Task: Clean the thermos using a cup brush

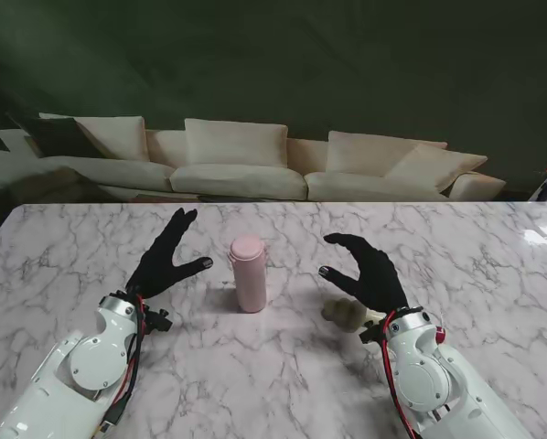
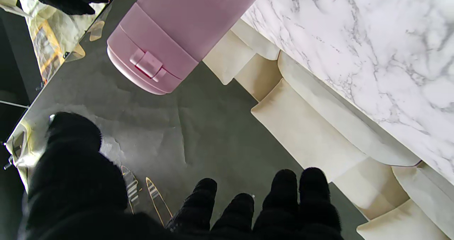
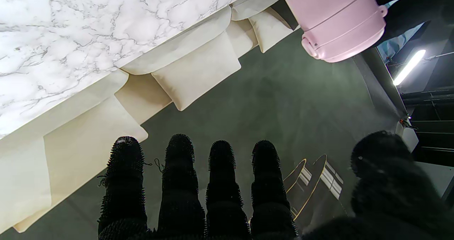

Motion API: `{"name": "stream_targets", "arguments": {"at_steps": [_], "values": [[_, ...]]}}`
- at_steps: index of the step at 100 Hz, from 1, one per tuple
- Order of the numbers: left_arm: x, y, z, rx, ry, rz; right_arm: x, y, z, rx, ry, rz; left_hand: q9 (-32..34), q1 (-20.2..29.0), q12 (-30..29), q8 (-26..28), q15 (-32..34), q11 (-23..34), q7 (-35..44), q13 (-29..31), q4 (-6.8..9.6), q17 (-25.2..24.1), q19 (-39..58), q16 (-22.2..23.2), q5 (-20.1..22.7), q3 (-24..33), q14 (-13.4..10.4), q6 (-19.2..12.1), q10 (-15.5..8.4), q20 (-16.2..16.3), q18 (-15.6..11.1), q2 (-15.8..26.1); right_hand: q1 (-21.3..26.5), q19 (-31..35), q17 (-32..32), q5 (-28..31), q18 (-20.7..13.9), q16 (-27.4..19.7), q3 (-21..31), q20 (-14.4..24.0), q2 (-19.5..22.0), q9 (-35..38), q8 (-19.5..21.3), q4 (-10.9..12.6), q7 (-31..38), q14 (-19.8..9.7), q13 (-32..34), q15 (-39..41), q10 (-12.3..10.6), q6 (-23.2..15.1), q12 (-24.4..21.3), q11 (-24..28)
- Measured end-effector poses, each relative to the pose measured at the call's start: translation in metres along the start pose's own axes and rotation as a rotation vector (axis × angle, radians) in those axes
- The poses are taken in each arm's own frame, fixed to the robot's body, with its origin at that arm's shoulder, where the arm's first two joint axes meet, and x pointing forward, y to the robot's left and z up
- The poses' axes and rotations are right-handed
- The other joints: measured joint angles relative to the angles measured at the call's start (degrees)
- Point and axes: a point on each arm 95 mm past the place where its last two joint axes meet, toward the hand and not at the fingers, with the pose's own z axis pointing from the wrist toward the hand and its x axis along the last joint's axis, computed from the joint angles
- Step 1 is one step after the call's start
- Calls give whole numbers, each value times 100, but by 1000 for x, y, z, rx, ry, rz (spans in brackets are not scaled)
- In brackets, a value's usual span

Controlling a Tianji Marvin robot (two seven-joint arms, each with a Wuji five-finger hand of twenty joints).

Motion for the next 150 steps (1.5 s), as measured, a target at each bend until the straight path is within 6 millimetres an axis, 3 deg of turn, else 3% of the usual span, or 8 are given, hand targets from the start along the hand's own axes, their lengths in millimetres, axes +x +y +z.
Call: {"name": "stream_targets", "arguments": {"at_steps": [27, 32, 45, 54, 64, 94, 120, 150], "values": [[-8, -12, -2, -196, -6, 60, 0, 2, -2, -14, -2, 2, -1, -54, -62, -61, 0, 0, 0, -32, 1, 116, -25, -20, 2, 1, 95, -498, -172, -60, 19, -695, 0, 0, 0, 0, 0, 0, 0, 0, 0, 0, 0, 0, 71, 0, 0, 41, 14, 0, 38, 0], [-9, -16, -1, -225, -4, 71, 0, 2, -3, -18, -4, 1, -1, -54, 101, -61, 0, 8, 0, -32, 1, 116, -25, -20, 3, 1, 64, -543, -173, -60, 15, -671, 0, 0, 0, 0, 0, 0, 0, 0, 0, 0, 0, 0, 71, 0, 0, 42, 16, 0, 41, 0], [-9, -23, 5, -245, 23, 129, -2, 5, -4, -31, -7, -1, 6, -54, 533, 159, 0, 78, 111, -32, 1, 128, -29, 71, 3, 2, -374, -638, -237, 211, -380, -736, 0, 0, 0, 0, 0, 0, 0, 0, 0, -1, 0, 0, 71, 0, 0, 44, 21, 0, 44, 0], [-10, -24, 10, -286, 26, 146, -3, 6, -4, -34, -9, -2, 8, -56, 611, 248, 0, 78, 168, -32, 1, 128, -29, 83, 3, 3, -558, -638, -237, 230, -577, -787, 0, 0, 0, 0, 0, 0, 0, 0, 0, -1, 0, 0, 71, 0, 0, 45, 21, 0, 45, 1], [-12, -20, 13, -327, 19, 156, -4, 7, -5, -38, -10, -2, 8, -57, 619, 306, 0, 80, 192, -32, 1, 129, -30, 110, 6, 3, -670, -603, -237, 279, -707, -787, 0, 0, 0, 0, 0, 0, 0, 0, 0, -3, 0, 0, 71, 0, 0, 47, 22, 0, 45, 5], [-30, 3, 16, -384, -37, 165, -5, 8, -6, -48, -11, -2, 292, -55, 844, 609, 0, 237, 394, 191, 1, 178, 202, 212, 32, 3, -717, -587, -251, 360, -709, -845, 0, 0, 0, 0, 0, 0, 0, 0, 0, -3, 0, 0, 71, 0, 0, 53, 61, 0, 48, 13], [-35, 18, 20, -441, -62, 166, -5, 8, -5, -46, -10, -2, 294, 186, 891, 671, 0, 237, 433, 194, 1, 195, 274, 285, 177, 11, -731, -980, -299, 417, -710, -960, 0, 0, 0, 0, 0, 0, 0, 0, 0, -6, 0, 0, 71, 0, 0, 55, 62, 0, 49, 22], [-36, 33, 30, -486, -93, 144, -5, 8, -5, -48, -11, -3, 294, 181, 909, 650, 0, 237, 364, 194, 1, 183, 339, 308, 170, 11, -731, -892, -300, 417, -710, -960, 0, 0, -49, 0, 0, 0, 1, 0, 0, -9, 0, 0, 71, 0, 0, 69, 66, 0, 51, 33]]}}
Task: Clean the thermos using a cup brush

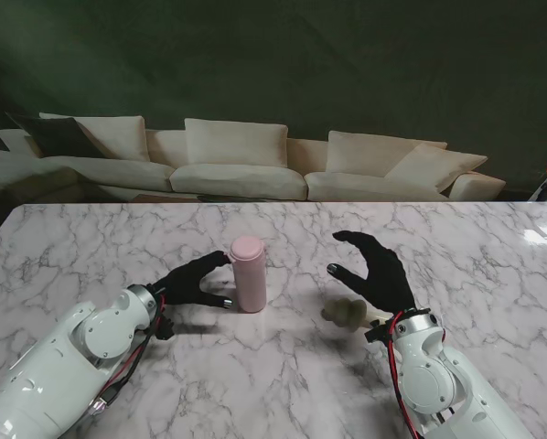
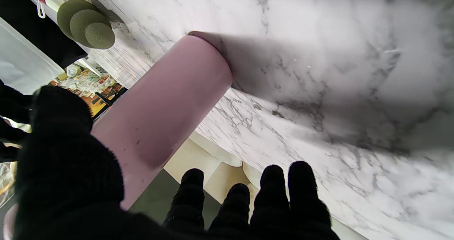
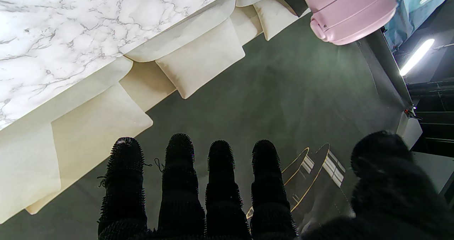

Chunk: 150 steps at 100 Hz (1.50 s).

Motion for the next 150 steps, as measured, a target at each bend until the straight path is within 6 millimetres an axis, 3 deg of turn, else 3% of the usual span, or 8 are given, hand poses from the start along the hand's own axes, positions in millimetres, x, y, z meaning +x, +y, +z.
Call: {"name": "stream_targets", "arguments": {"at_steps": [19, 35, 71, 102, 116, 150], "values": [[2, 3, 9, -18, -6, -13, 0, 0, 0, 0, 0, -2, -12, -93, 1, 0, 0, -4, -126, -4, 0, -61, 0, 1, -233, 0, 20, 128, -1, 0, 0, 6, -3, 0, -22, 0, 0, 0, 1, 0, 0, -4, 0, 0, 0, 0, 0, 15, 2, 0, 4, 46], [5, 3, 13, -26, 0, -14, 0, 0, 0, 0, 4, -2, -155, -164, -283, -1065, -7, -87, -449, -114, 0, -109, -11, 2, -363, 0, 76, 129, -28, 0, 3, 7, -20, 0, -60, -2, 0, 0, 1, 0, 0, -8, 0, 0, 0, 0, 0, 46, 2, 0, 4, 48], [9, 1, 16, -38, 7, -3, 2, 0, 0, 3, 6, -10, -288, -242, -967, -1490, -138, -229, -456, -463, 0, -283, -582, -197, -368, -7, 214, 129, -70, -131, 81, 14, -124, -8, -152, -6, 0, 0, 17, 0, 1, -158, 0, 0, 0, -1, -83, 47, 4, 0, 6, 55], [9, -1, 21, -44, 1, 29, 2, 0, 0, 7, 5, -12, -289, -243, -986, -1565, -146, -231, -456, -527, 0, -327, -793, -249, -368, -7, 191, 129, -71, -135, 81, 15, -244, -57, -184, -7, 0, 0, 22, 0, 4, -162, 0, 0, 0, -3, -94, 48, 4, 0, 6, 57], [11, -1, 24, -50, 8, 15, 3, 0, 0, 8, 5, -12, -289, -243, -979, -1225, -147, -231, -456, -525, 0, -272, -858, -249, -368, -7, 189, 129, -72, -135, 98, 15, -244, -100, -188, -8, 0, 0, 22, 0, 7, -164, 0, 0, 0, -5, -111, 48, 4, 0, 6, 57], [17, 5, 39, -103, 12, -19, 4, -3, 0, 16, 2, -13, -289, -243, -879, -1180, -147, -231, -456, -524, 0, -253, -885, -249, -369, -7, 189, 131, -72, -121, 320, 16, -244, -125, -248, -11, 0, 0, 80, 0, 7, -267, 0, 0, 0, -10, -156, 48, 4, 0, 6, 57]]}}
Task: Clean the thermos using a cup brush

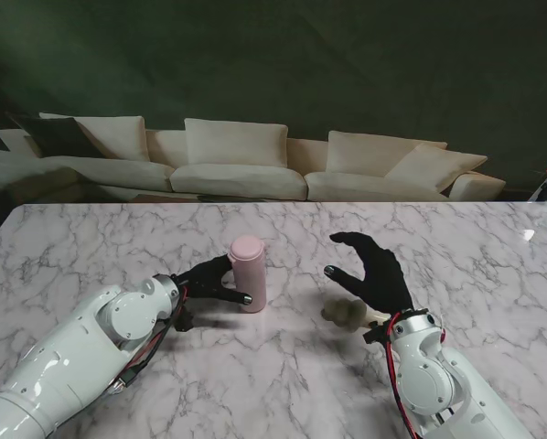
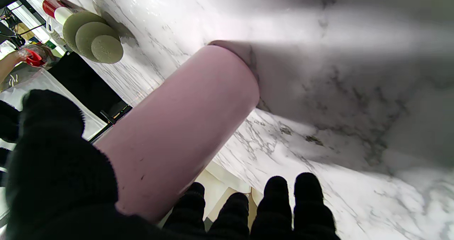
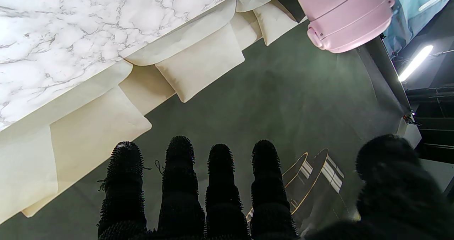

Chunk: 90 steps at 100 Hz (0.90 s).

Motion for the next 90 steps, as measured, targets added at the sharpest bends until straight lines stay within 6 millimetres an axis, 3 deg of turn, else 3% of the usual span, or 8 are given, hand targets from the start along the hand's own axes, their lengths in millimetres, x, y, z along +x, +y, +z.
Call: {"name": "stream_targets", "arguments": {"at_steps": [4, 14, 25, 37, 54, 63, 77, 90], "values": [[0, 0, 2, -1, -1, -8, 0, 0, 0, 0, 0, 0, 0, -1, 2, 45, 0, 0, 1, 0, 0, 48, -43, 0, 0, 0, 50, 0, 0, 48, 241, 0, 0, -1, 0, -2, 0, 0, 0, 0, 0, -46, 0, 0, 0, 0, 0, 0, 1, 0, 0, 2], [1, 1, 5, 12, -4, -65, 0, 0, 0, -1, 0, 0, 0, 1, 3, 412, 0, 0, 60, 0, 0, 123, -183, 0, -1, 0, 345, -121, -4, 55, 1459, 0, 0, -33, -1, -79, 0, 0, 0, 0, 0, -46, 6, 0, 6, 0, 0, 0, 1, 0, 0, 3], [3, 3, 10, 47, -5, -122, 0, -1, 0, -2, 1, 1, 0, 305, 3, 1216, -1, 0, 581, -72, 0, 124, -256, -74, 264, 4, 476, -854, -85, 55, 1959, -7, 0, -38, -1, -79, 0, 0, 0, 0, 0, -46, 9, 0, 6, 0, 0, 0, 2, 0, 0, 5], [6, 6, 15, 108, 5, -199, 1, -1, 0, -1, 1, 1, 0, 921, 6, 1936, -54, 0, 1393, -290, -34, -24, -396, -208, 1147, -103, 477, -1055, -220, -217, 2029, -131, 0, -48, -1, -79, 0, 0, 9, 0, 69, -102, 16, 0, 6, -2, -2, 0, 2, 0, 1, 22], [13, 14, 19, 196, 33, -259, 1, -1, 0, -9, 1, -1, 2, 1752, 800, 3539, -54, 174, 2448, -337, -39, -83, -464, -223, 1510, -357, 473, -466, -291, -364, 2036, -429, 0, -57, -11, -218, 0, 0, 57, 0, 65, -190, 18, 0, -5, -9, -9, 0, 2, 0, 5, 59], [16, 17, 17, 235, 43, -279, 1, 0, 0, -11, 1, -2, 129, 2134, 1108, 3596, -2, 504, 2657, -167, 4, -25, -464, -200, 1511, -358, 473, -23, -295, -424, 2037, -539, 0, -61, -13, -224, 0, 0, 58, 0, 110, -253, 18, 0, -5, -14, -11, 0, 2, 0, 5, 61], [26, 11, 9, 285, 67, -236, 1, -1, 0, -11, 1, -3, 360, 2281, 1372, 3605, 157, 675, 2925, 176, 312, 123, -465, 10, 1511, -104, 476, 434, -264, -443, 2012, -710, 0, -65, -35, -283, 0, 0, 58, 0, 156, -254, 20, 0, -7, -45, -71, 3, 2, 0, 5, 62], [34, -5, -1, 304, 90, -99, 1, 0, 0, -13, 1, -2, 777, 2291, 1562, 3834, 358, 795, 3013, 815, 542, 455, 165, 147, 1197, 642, 449, 507, 17, -495, 1454, -861, 0, -102, -61, -283, 0, 0, 58, 0, 156, -254, 23, 0, -6, -48, -71, 3, 2, 0, 5, 62]]}}
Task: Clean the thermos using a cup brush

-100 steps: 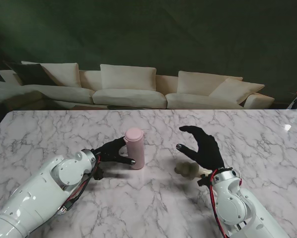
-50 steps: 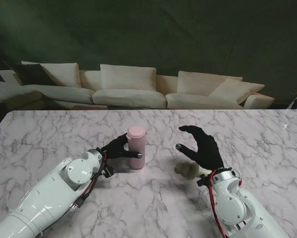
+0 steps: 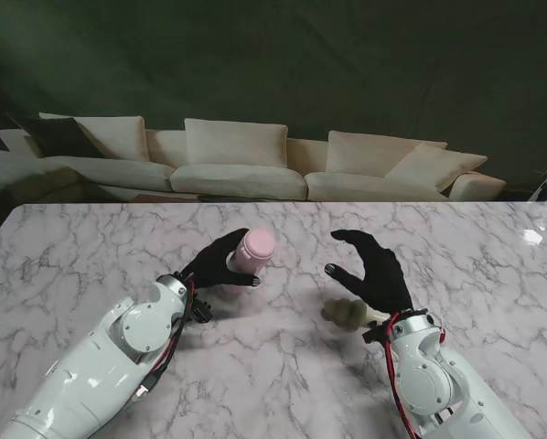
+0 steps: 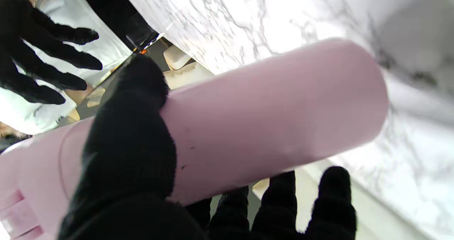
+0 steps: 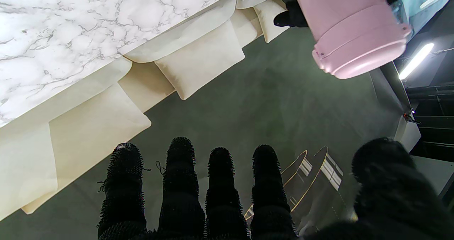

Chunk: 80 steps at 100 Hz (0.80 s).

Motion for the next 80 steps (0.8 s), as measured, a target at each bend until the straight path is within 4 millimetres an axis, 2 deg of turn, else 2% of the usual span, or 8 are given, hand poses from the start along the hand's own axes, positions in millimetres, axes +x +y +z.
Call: {"name": "stream_targets", "arguments": {"at_steps": [9, 17, 30, 37, 44, 49, 61, 80], "values": [[1, -14, -4, -24, 19, 145, 0, 0, 0, -3, 0, 0, 557, 4, 198, 403, 302, 260, 35, 908, 26, 312, 891, 109, -267, 447, -214, 1, 127, 345, -604, -11, 0, -2, 0, 0, 0, 0, 0, 0, 0, 0, 3, 0, 0, -1, 0, 0, 0, 0, 0, 0], [-1, -28, -9, -53, 22, 241, 0, 1, 0, -5, 1, 0, 1248, -98, 349, 804, 304, 555, 177, 1485, -47, 685, 1420, 131, -276, 457, -266, 75, 192, 489, -603, -14, 0, -7, 0, 0, 0, 0, 0, 0, 0, 0, 4, 0, 0, -1, 0, 0, 0, 0, 0, 1], [-6, -39, -16, -57, 39, 307, 0, 1, 0, -6, 1, 1, 2412, -329, 942, 990, 308, 1076, 584, 2306, -518, 1242, 2340, 644, -276, 457, -266, 128, 118, 759, -641, -14, 0, -11, -1, 0, 0, 0, 0, 31, 0, 0, 4, 0, 0, -1, 0, 0, 0, 0, 0, 2], [-7, -40, -18, -55, 49, 348, 0, 1, 0, -6, 1, 1, 2660, -486, 1380, 990, 401, 1057, 710, 2585, -522, 1450, 2712, 1009, -264, 456, -263, 146, 105, 777, -697, -14, 0, -11, -1, 0, 0, 0, 0, 38, 0, 0, 4, 0, 0, -1, 0, 0, 0, 0, 0, 3], [-8, -39, -20, -69, 53, 390, 0, 1, 0, -3, 1, 3, 2869, -544, 1640, 675, 555, 1007, 716, 2730, -579, 1553, 3044, 1414, -152, 392, -237, 146, 58, 827, -791, -15, 0, -11, -1, 0, 0, 0, 0, 40, 0, 0, 4, 0, 0, -1, 0, 0, 0, 0, 0, 3], [-7, -38, -20, -78, 57, 411, 0, 1, 0, 0, 1, 4, 2972, -544, 1715, 129, 631, 976, 496, 2791, -665, 1560, 3222, 1722, 49, 335, -187, 146, 58, 831, -832, -16, 0, -11, 0, 0, 0, 0, 0, 41, 0, 0, 4, 0, 0, -1, 0, 0, 0, 0, 0, 3], [1, -37, -22, -95, 80, 445, 0, 0, 0, 6, 0, 7, 3256, -545, 1919, -929, 1076, 988, -98, 2874, -690, 1608, 3508, 2320, 560, -54, -143, 129, 58, 885, -980, -20, 0, -11, 63, 0, 0, 0, 0, 44, 0, 0, 5, 0, 0, -1, 0, 0, 0, 0, 0, 5], [19, -34, -22, -97, 131, 536, 0, 1, -1, 5, -2, 16, 3355, -545, 2016, -1132, 1297, 1065, -164, 2893, -690, 1570, 3654, 2683, 817, -277, -123, 128, 37, 1052, -977, -25, 0, 33, 220, 0, -5, 0, 0, 50, 0, 0, 6, 0, 0, -1, 0, 0, 2, 0, 0, 59]]}}
